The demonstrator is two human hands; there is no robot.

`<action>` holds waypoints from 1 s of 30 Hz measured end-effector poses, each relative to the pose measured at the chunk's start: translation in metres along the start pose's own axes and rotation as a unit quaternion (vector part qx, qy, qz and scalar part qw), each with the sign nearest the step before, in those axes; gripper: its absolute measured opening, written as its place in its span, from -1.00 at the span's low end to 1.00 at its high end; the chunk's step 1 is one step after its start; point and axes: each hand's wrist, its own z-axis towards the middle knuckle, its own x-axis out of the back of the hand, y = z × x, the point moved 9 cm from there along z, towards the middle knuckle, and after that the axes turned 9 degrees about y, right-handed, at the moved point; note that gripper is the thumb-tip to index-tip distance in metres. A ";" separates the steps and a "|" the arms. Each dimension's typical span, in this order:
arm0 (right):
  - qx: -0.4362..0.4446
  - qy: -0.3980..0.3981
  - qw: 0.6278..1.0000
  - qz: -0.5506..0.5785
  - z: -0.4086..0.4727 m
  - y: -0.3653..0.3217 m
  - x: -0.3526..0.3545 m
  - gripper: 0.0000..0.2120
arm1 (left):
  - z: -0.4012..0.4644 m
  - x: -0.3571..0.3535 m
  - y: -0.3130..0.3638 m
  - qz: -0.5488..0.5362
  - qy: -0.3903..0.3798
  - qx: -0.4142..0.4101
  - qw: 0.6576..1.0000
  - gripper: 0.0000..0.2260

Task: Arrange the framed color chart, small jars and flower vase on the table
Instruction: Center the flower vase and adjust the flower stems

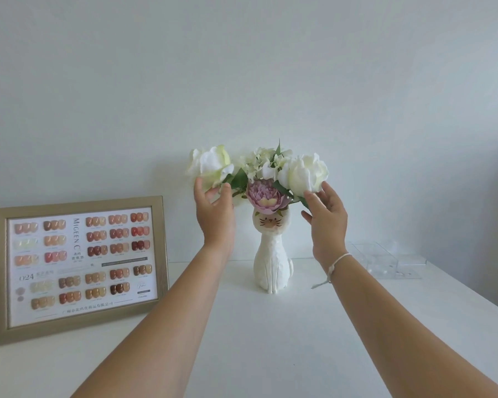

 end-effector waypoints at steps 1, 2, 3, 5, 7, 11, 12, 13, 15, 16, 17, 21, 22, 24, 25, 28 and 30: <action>0.002 -0.001 1.000 -0.003 -0.001 0.001 0.001 -0.54 | 0.002 0.003 -0.001 -0.005 0.016 0.006 1.000 -0.43; 0.004 -0.002 1.000 -0.005 -0.001 0.001 0.001 -0.54 | 0.004 0.005 -0.002 -0.010 0.026 0.011 1.000 -0.39; 0.006 -0.002 1.000 -0.005 -0.001 0.001 0.002 -0.54 | 0.005 0.006 -0.002 -0.010 0.030 0.014 0.999 -0.36; 0.008 0.000 1.000 -0.005 0.000 0.000 0.003 -0.54 | 0.006 0.006 0.000 0.005 0.025 0.009 1.000 -0.38; 0.010 0.002 1.000 -0.008 0.002 -0.002 0.003 -0.53 | 0.005 0.002 0.000 0.030 0.009 0.005 0.999 -0.45; 0.019 -0.011 0.999 -0.023 -0.001 -0.002 0.000 -0.52 | -0.007 -0.008 -0.003 0.087 -0.030 -0.020 0.996 -0.55; 0.021 -0.015 0.999 -0.029 -0.002 0.001 0.000 -0.51 | -0.011 -0.010 -0.004 0.099 -0.037 -0.028 0.994 -0.57; 0.022 -0.017 0.999 -0.037 -0.004 0.003 0.000 -0.51 | -0.014 -0.012 -0.005 0.111 -0.046 -0.034 0.992 -0.59; 0.022 -0.021 0.998 -0.056 -0.006 0.008 0.002 -0.51 | -0.020 -0.014 -0.009 0.136 -0.067 -0.042 0.988 -0.60; 0.022 -0.023 0.997 -0.064 -0.007 0.009 0.002 -0.51 | -0.021 -0.016 -0.011 0.149 -0.077 -0.047 0.985 -0.62; 0.022 -0.024 0.997 -0.067 -0.007 0.010 0.003 -0.51 | -0.022 -0.017 -0.012 0.160 -0.085 -0.052 0.982 -0.64; 0.019 -0.024 0.997 -0.072 -0.006 0.015 0.008 -0.51 | -0.021 -0.012 -0.016 0.175 -0.089 -0.060 0.979 -0.72; 0.018 -0.025 0.997 -0.072 -0.006 0.015 0.009 -0.50 | -0.020 -0.009 -0.019 0.177 -0.089 -0.058 0.978 -0.73; 0.020 -0.025 0.997 -0.076 -0.007 0.017 0.012 -0.49 | -0.020 -0.004 -0.022 0.179 -0.087 -0.050 0.979 -0.73; 0.019 -0.025 0.996 -0.078 -0.009 0.017 0.013 -0.49 | -0.021 -0.001 -0.024 0.176 -0.085 -0.044 0.980 -0.70; 0.016 -0.022 0.996 -0.081 -0.012 0.018 0.017 -0.47 | -0.022 0.005 -0.026 0.158 -0.083 -0.023 0.984 -0.57; 0.015 -0.020 0.996 -0.084 -0.015 0.017 0.020 -0.45 | -0.025 0.007 -0.025 0.157 -0.089 -0.021 0.983 -0.55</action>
